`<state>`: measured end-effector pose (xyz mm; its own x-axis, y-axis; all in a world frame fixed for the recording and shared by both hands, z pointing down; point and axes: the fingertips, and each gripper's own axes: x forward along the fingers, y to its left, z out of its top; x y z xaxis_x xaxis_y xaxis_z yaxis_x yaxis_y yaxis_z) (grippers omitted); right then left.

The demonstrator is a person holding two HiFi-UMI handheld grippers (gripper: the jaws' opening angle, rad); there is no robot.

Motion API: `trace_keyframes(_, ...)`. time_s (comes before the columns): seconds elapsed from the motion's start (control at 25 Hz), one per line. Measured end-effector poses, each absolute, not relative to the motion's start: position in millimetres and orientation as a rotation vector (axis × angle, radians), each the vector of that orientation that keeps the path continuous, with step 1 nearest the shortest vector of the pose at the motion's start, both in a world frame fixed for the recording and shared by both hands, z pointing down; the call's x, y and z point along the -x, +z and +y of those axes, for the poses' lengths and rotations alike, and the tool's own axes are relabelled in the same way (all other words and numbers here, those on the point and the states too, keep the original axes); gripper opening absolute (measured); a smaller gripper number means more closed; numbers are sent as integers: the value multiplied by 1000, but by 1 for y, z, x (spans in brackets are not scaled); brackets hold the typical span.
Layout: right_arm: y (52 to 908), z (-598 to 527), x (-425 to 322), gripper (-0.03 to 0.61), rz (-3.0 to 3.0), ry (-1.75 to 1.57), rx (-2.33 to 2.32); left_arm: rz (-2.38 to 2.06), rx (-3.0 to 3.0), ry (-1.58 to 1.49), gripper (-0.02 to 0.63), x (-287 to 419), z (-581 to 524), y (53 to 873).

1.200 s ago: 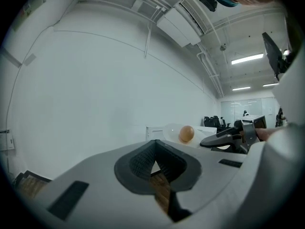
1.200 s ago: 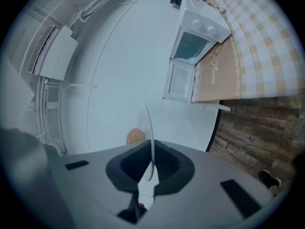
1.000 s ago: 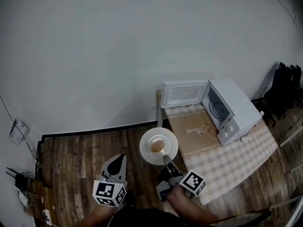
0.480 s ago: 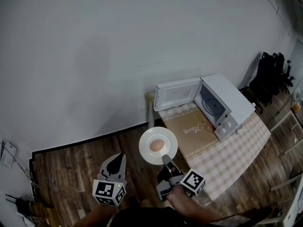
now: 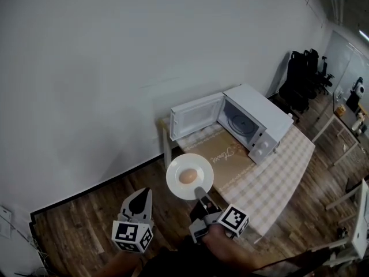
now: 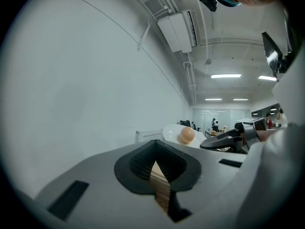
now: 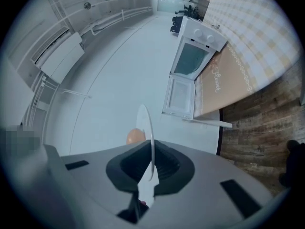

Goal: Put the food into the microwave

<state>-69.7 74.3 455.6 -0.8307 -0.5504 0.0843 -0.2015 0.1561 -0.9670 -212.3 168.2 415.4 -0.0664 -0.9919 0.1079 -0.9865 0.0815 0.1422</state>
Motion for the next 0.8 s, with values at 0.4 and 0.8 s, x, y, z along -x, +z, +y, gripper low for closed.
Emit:
trace_keyframes(0.4, 458, 4, 74, 17, 2086, -1661, 807, -2082, -2121, -10, 8, 224, 86, 421)
trace_keyframes(0.8, 464, -82, 70, 17, 1986, -1639, 905, -1970, -2221, 52, 8, 227, -9, 420)
